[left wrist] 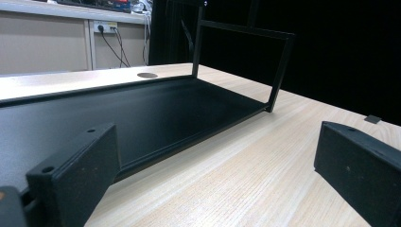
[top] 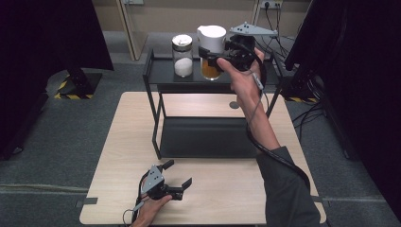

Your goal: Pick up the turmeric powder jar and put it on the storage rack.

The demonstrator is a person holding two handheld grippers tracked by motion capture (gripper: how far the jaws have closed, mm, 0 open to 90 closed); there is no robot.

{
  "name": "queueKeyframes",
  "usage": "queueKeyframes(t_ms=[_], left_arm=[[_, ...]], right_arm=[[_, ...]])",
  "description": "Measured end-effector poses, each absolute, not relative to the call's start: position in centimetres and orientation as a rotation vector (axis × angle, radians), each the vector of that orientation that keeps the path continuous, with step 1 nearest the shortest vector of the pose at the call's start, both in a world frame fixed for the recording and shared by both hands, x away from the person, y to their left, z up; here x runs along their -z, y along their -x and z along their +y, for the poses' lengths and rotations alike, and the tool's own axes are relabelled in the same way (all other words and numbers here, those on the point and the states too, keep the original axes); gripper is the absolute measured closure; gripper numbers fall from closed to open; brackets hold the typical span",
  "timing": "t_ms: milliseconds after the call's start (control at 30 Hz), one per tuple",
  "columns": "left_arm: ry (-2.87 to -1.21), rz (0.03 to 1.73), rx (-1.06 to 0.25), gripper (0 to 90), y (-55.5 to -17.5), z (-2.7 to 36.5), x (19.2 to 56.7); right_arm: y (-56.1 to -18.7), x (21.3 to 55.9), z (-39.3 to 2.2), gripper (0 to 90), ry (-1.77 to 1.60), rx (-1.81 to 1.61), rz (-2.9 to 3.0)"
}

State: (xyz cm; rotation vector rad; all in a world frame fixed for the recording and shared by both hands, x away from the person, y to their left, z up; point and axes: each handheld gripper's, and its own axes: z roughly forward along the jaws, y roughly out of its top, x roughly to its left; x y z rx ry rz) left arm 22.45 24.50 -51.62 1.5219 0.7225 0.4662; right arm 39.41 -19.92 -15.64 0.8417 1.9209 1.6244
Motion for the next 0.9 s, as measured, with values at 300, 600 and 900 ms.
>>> queueKeyframes(t_ms=[300,600,900], left_arm=[[-1.522,0.719,-0.465,0.5,-22.4,24.5,51.6],[-1.522,0.717,-0.464,0.5,-22.4,24.5,51.6],[-1.522,0.718,-0.462,0.5,-22.4,24.5,51.6]], right_arm=[[-40.9,16.4,-19.3,30.9,-0.905,-1.593,1.87],[-41.6,17.2,-18.8,30.9,-0.926,-1.58,1.848],[-41.9,17.8,-18.5,30.9,-0.928,-1.561,1.854]])
